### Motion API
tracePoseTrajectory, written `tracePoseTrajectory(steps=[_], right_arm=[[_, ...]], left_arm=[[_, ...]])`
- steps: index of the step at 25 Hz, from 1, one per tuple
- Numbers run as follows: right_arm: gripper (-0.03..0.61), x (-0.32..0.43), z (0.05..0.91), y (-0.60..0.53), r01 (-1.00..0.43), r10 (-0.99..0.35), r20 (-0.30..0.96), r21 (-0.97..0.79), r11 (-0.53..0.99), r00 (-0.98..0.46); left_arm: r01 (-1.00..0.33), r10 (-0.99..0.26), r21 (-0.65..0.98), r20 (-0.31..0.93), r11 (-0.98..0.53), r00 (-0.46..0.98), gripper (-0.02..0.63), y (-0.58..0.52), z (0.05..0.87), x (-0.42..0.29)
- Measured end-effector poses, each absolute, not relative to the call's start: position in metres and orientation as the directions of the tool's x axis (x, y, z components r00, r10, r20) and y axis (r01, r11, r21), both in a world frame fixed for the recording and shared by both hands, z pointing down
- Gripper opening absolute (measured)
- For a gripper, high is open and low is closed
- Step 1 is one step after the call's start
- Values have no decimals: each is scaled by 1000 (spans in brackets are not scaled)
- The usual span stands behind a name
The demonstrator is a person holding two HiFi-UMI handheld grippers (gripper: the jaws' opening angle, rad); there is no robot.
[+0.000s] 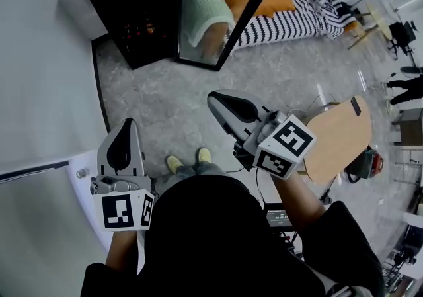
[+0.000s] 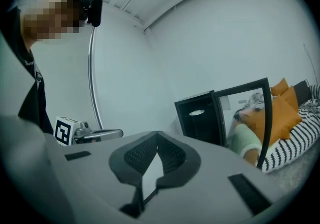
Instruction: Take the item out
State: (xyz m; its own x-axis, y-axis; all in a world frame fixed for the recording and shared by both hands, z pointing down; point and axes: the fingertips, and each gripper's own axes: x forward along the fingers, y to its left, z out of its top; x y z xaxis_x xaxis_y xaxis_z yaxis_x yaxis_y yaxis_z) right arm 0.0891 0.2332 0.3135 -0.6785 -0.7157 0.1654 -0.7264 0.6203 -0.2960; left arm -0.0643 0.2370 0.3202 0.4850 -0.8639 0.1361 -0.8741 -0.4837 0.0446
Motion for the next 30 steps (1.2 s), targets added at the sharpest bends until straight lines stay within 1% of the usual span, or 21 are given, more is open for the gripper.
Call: tracePoseTrajectory(steps=[7,21,30], right_arm=[[8,71,313,237,-733,-712,184,-251,633,-678],[8,25,314,248,-710,-684,193,-223,668,-704],[9,10,313,245,-704,-678,189,-208,679,-710]], left_arm=[[-873,-867,22,107,-488,487,8,241,316,-79],[-907,-902,32,92,-420,421,9,260,315,-134],[-914,-911,37,74,-405,406,8,258,315,-151]])
